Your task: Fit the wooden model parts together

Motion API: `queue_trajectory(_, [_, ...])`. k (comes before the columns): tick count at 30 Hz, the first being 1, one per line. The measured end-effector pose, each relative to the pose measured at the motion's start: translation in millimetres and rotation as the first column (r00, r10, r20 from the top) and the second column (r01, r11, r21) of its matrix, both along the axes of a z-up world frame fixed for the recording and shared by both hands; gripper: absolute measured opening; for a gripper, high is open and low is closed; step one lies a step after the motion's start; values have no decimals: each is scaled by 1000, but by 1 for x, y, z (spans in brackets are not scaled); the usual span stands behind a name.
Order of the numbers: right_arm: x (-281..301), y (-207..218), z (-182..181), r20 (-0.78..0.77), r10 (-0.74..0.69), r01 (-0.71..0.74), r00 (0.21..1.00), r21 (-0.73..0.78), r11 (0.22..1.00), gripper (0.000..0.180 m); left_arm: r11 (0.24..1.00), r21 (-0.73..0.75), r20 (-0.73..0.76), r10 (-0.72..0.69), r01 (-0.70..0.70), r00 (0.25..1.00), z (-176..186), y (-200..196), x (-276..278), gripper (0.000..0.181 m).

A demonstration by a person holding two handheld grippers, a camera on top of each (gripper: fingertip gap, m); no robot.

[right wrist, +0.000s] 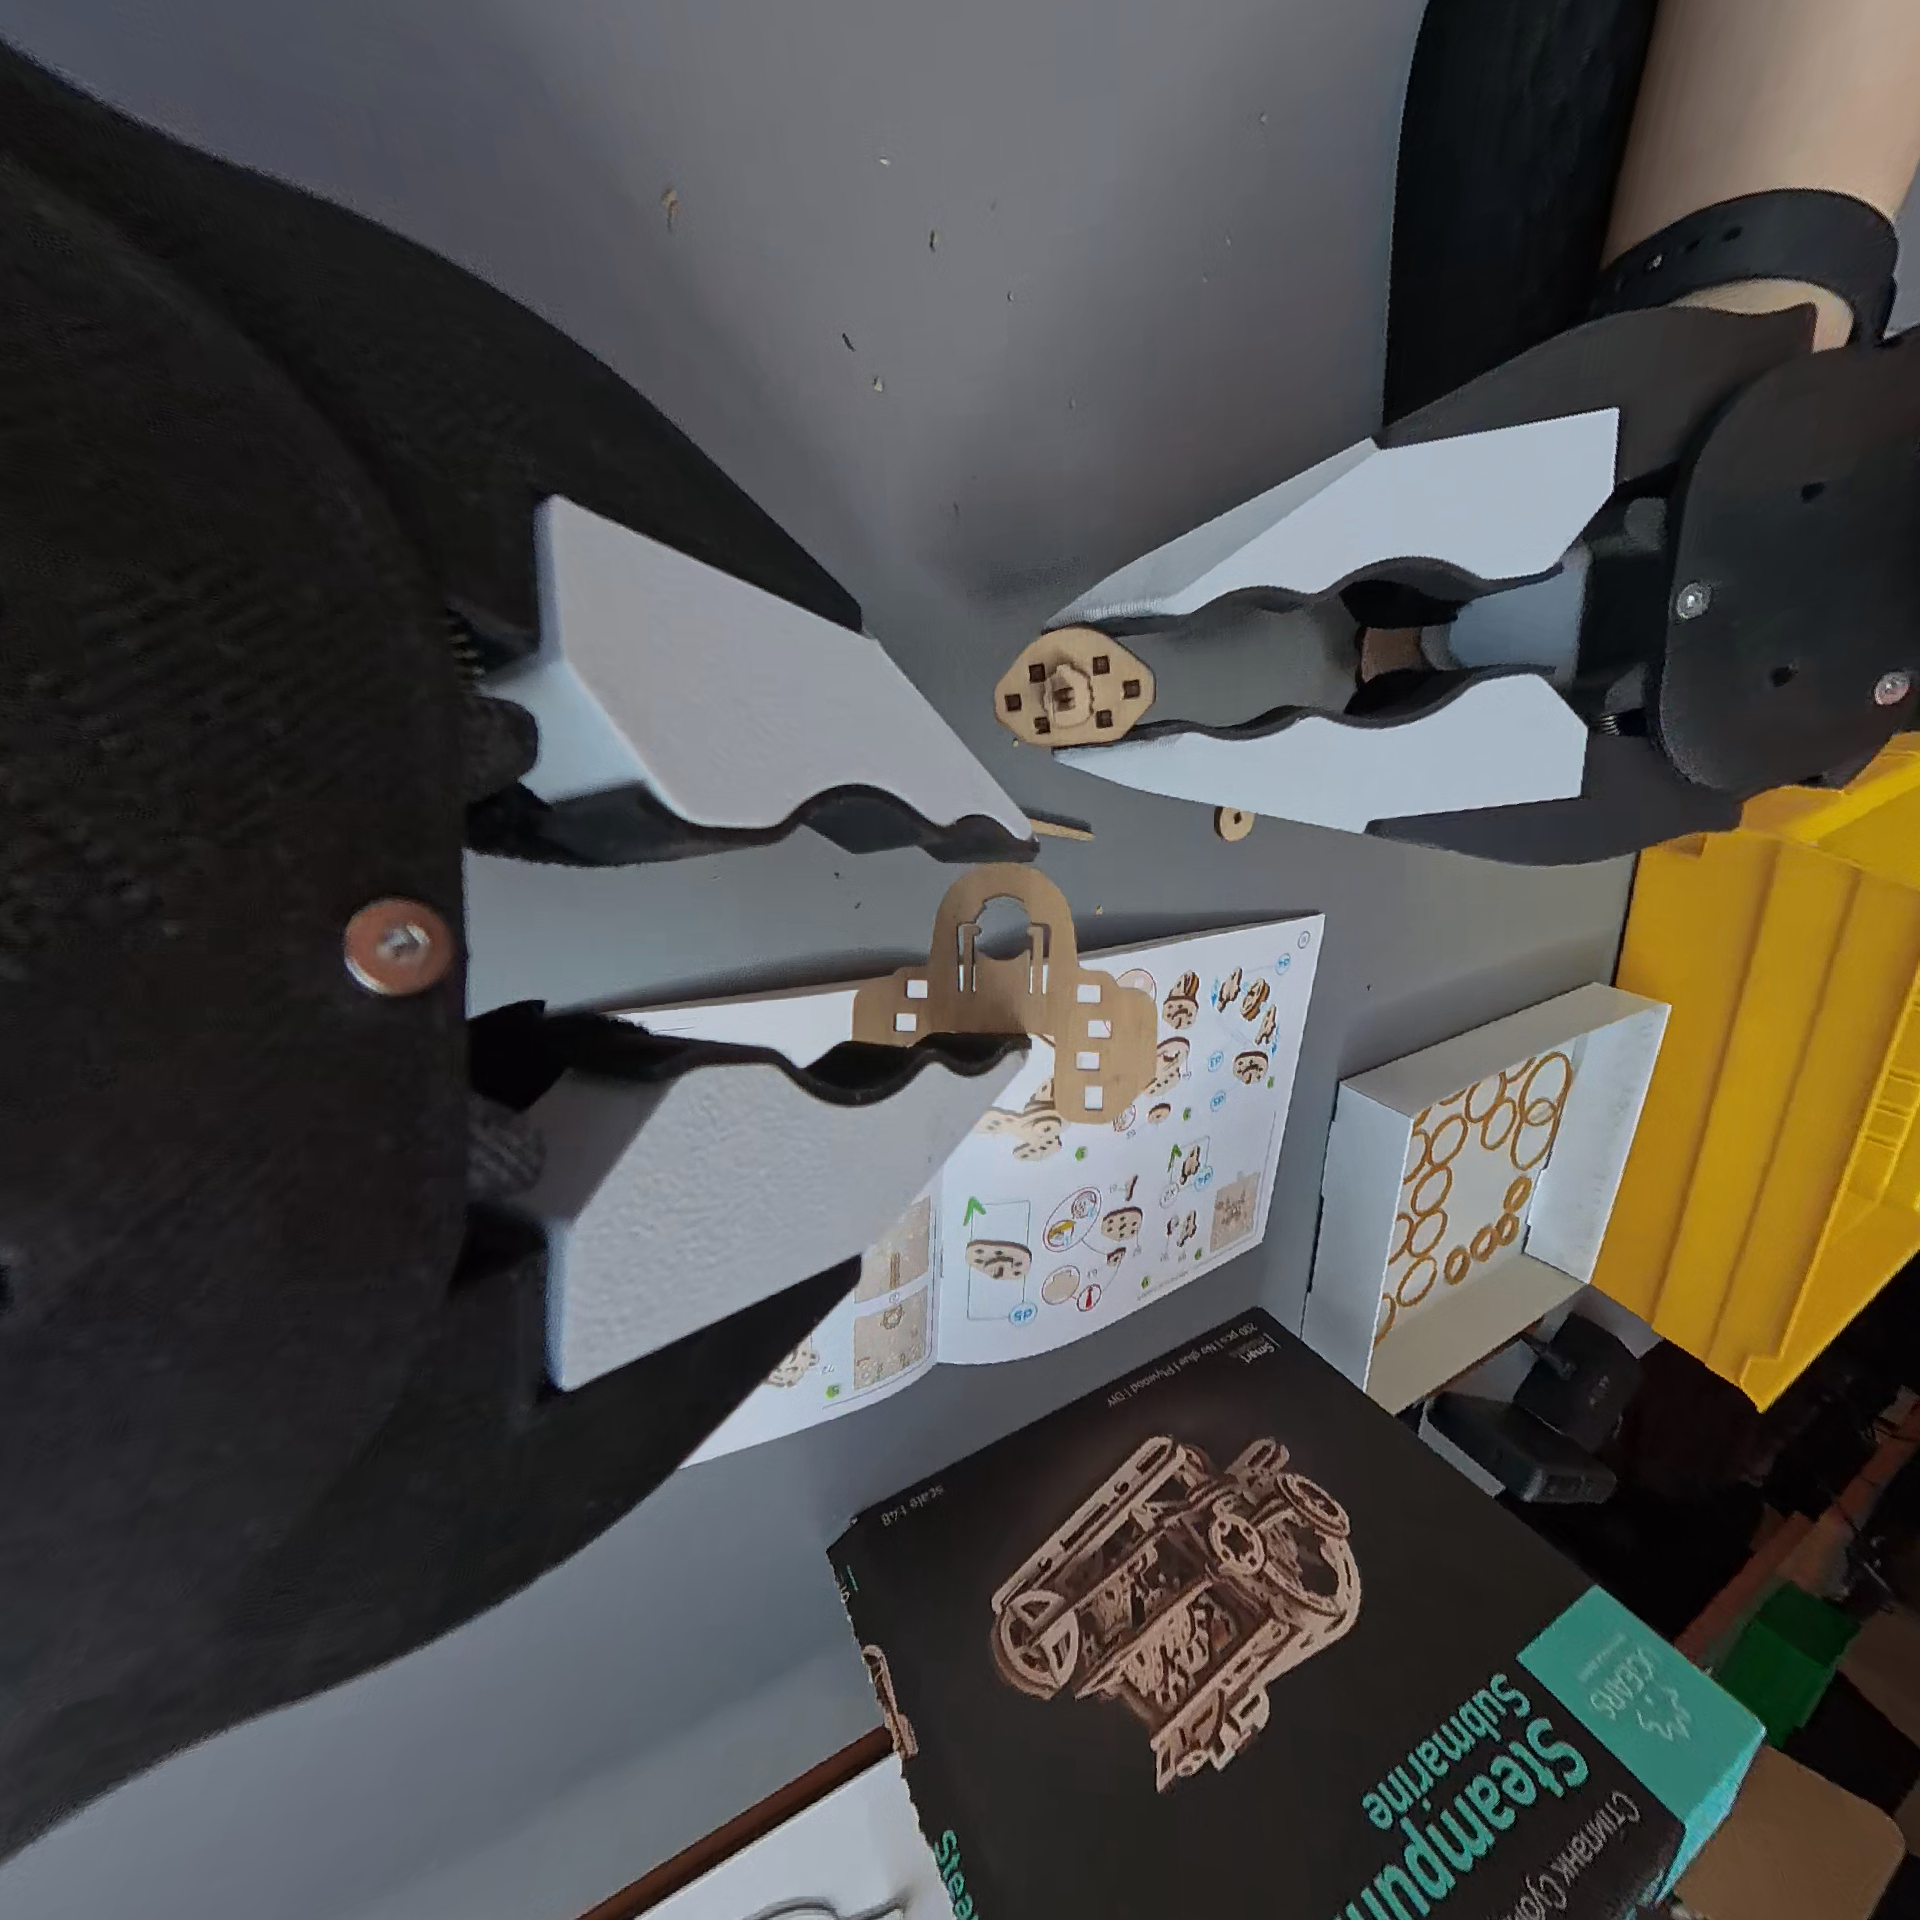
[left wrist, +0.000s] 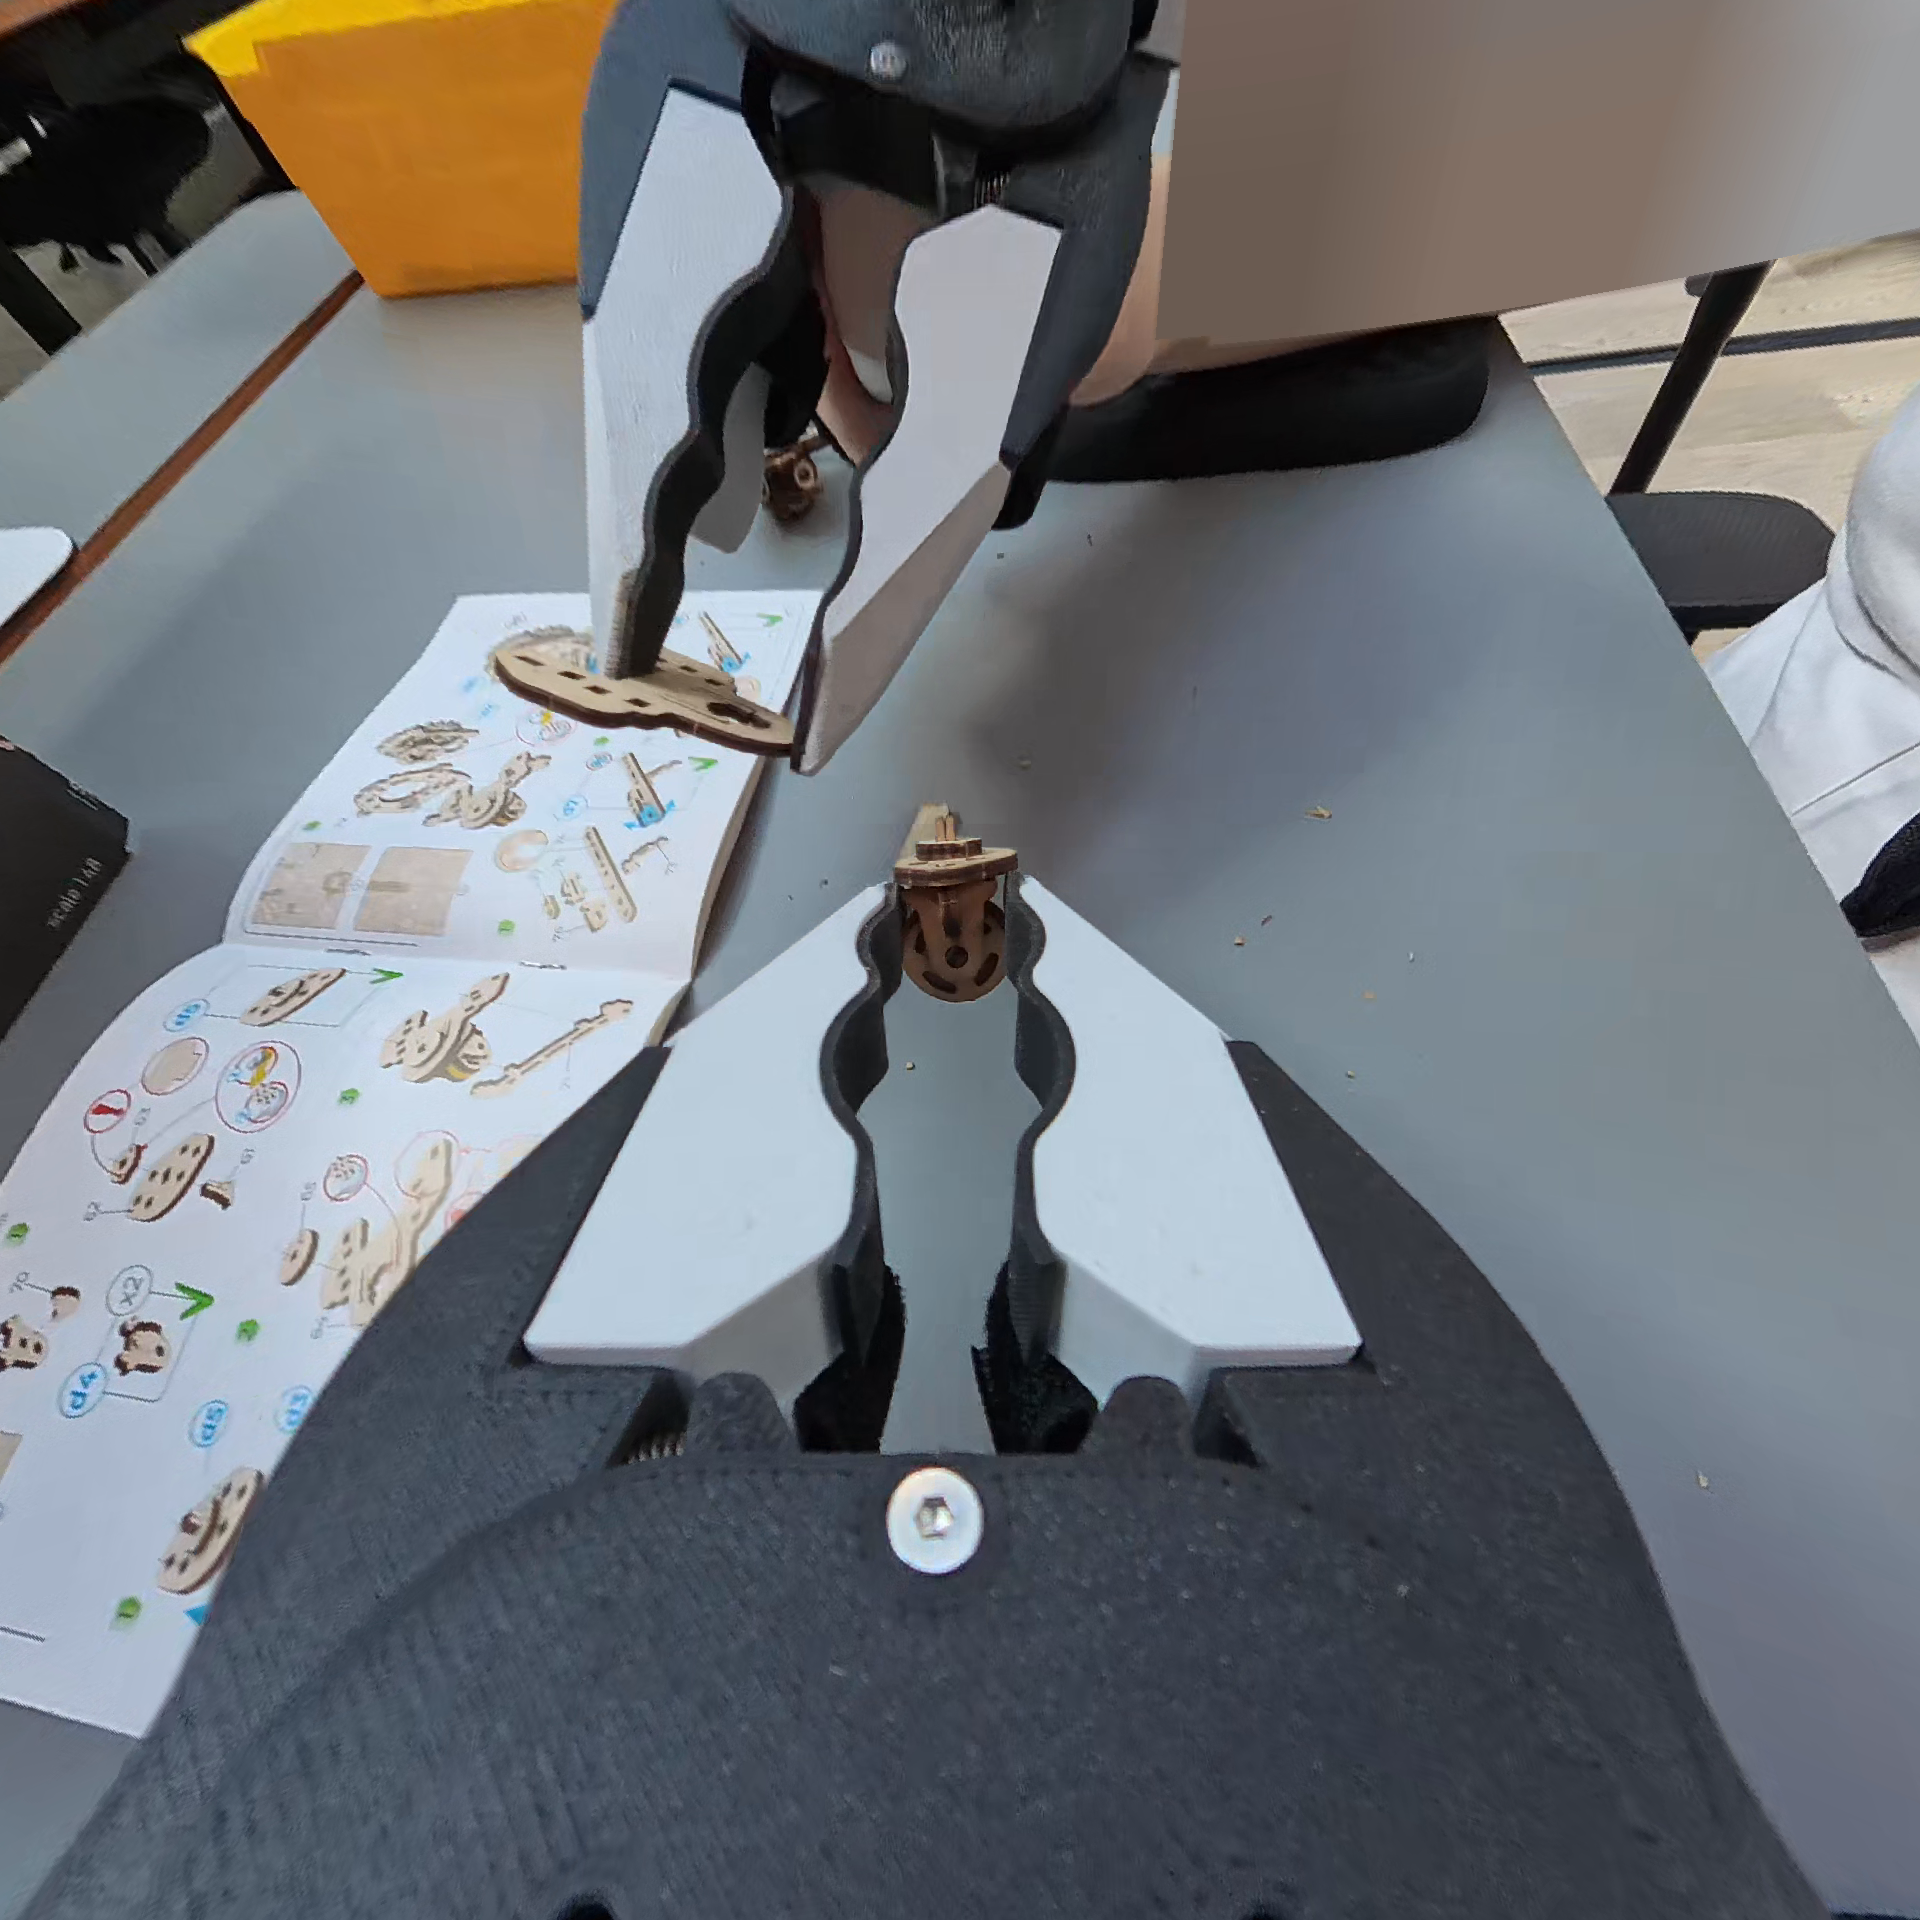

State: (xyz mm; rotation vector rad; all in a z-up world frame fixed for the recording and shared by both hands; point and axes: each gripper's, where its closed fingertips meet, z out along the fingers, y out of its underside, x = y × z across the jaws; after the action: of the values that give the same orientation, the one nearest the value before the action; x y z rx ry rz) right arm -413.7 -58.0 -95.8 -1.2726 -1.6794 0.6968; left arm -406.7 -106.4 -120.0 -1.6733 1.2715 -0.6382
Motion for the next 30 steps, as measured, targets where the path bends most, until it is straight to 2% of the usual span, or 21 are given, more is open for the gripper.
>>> queue_trajectory(1, [-1, -4, -3, 12, 17, -17, 1000, 0, 1000, 31, 1000, -17, -38, 4, -5, 999, -7, 0, -1, 17])
queue_trajectory(4, [-3, -19, -9, 36, 92, -91, 995, -13, 996, 31, 1000, -13, -147, 16, -18, 989, -24, 2, -5, 17])
queue_trajectory(7, [-4, -20, -16, 76, 86, -87, 993, 9, 996, 31, 999, -27, -235, 13, -20, 972, -40, 1, -9, 20])
queue_trajectory(15, [-3, -14, -16, 76, 67, -68, 995, 12, 998, 31, 998, -37, -258, 46, -57, 965, -40, 3, -13, 27])
queue_trajectory(18, [-3, -13, -15, 75, 62, -63, 995, 14, 998, 31, 998, -48, -263, 28, -42, 964, -41, -1, -13, 20])
queue_trajectory(23, [-3, -12, -16, 80, 61, -62, 995, 20, 998, 31, 997, -53, -282, 43, -60, 958, -41, 0, -18, 24])
queue_trajectory(27, [-3, -12, -16, 81, 59, -61, 995, 24, 998, 31, 997, -66, -284, 29, -50, 958, -42, -3, -17, 19])
queue_trajectory(30, [-3, -11, -12, 65, 53, -55, 997, 31, 998, 31, 995, -40, -311, 72, -89, 948, -41, 3, -22, 19])
